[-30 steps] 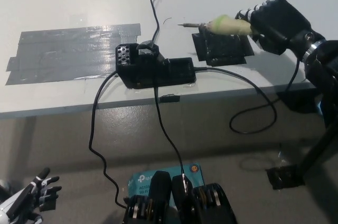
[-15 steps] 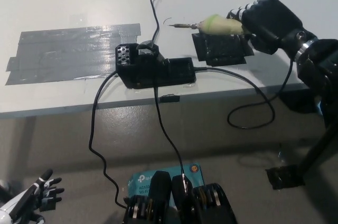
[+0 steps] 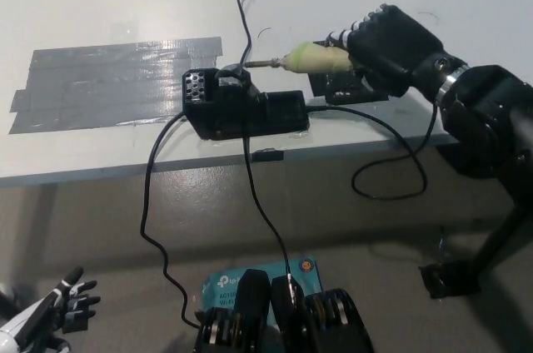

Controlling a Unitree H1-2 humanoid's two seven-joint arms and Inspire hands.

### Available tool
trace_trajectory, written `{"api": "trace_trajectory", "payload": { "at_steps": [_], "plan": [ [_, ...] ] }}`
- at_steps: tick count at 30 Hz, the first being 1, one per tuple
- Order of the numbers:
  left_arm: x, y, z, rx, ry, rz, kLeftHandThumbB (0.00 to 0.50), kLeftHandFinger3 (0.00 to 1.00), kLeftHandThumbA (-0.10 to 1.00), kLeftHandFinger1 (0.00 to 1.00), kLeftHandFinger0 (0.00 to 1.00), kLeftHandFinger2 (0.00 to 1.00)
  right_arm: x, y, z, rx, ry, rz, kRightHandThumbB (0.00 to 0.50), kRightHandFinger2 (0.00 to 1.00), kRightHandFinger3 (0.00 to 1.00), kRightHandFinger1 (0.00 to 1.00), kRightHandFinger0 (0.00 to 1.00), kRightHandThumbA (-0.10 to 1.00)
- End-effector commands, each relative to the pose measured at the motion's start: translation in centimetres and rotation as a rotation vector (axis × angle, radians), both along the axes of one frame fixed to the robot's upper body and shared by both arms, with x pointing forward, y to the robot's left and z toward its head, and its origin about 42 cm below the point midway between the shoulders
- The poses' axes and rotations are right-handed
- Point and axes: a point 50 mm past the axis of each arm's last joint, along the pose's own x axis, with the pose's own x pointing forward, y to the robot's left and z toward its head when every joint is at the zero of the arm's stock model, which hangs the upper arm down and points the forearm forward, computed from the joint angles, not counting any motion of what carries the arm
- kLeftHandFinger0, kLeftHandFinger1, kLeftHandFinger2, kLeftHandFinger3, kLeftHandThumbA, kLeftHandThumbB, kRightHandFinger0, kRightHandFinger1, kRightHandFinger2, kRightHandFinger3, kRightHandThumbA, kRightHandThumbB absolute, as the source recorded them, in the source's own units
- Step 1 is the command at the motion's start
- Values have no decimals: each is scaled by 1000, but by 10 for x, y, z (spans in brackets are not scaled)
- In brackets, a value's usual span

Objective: The robot uses its right hand to grab and lift the soldering gun kept on the middle of the table and puts it in its base

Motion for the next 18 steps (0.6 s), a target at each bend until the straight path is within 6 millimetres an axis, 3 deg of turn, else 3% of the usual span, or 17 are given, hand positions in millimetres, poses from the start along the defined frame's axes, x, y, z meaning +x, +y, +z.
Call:
{"api": "trace_trajectory", "payload": {
  "at_steps": [1,2,3,4,6,9,12,18],
  "plan": [
    [5,0,10,9,-35,-21,308,1000,1000,979,918,1000,3,16,43,-31,-143,111,88,336,241,0,0,-100],
    [6,1,9,5,-33,-20,314,1000,1000,979,921,1000,3,16,41,-32,-144,115,93,218,214,0,0,-100],
    [5,0,9,8,-36,-23,303,1000,1000,974,917,1000,4,16,40,-31,-140,112,105,37,229,0,0,-100],
    [5,0,9,7,-35,-22,308,1000,1000,970,918,1000,3,16,39,-37,-129,103,73,2,165,0,0,-100],
    [4,0,8,11,-32,-20,320,1000,1000,969,924,1000,2,13,34,-55,-104,89,15,66,82,0,0,-100],
    [6,-1,10,11,-33,-27,316,1000,1000,969,928,1000,3,9,31,-75,-85,79,0,281,19,0,0,-100],
    [7,-3,12,12,-35,-31,310,1000,1000,969,930,1000,5,5,29,-81,-72,58,0,327,77,10,0,-100],
    [8,-4,13,18,-43,-33,323,1000,1000,964,921,996,10,7,33,-95,-73,21,0,426,40,50,0,-100]
  ]
}}
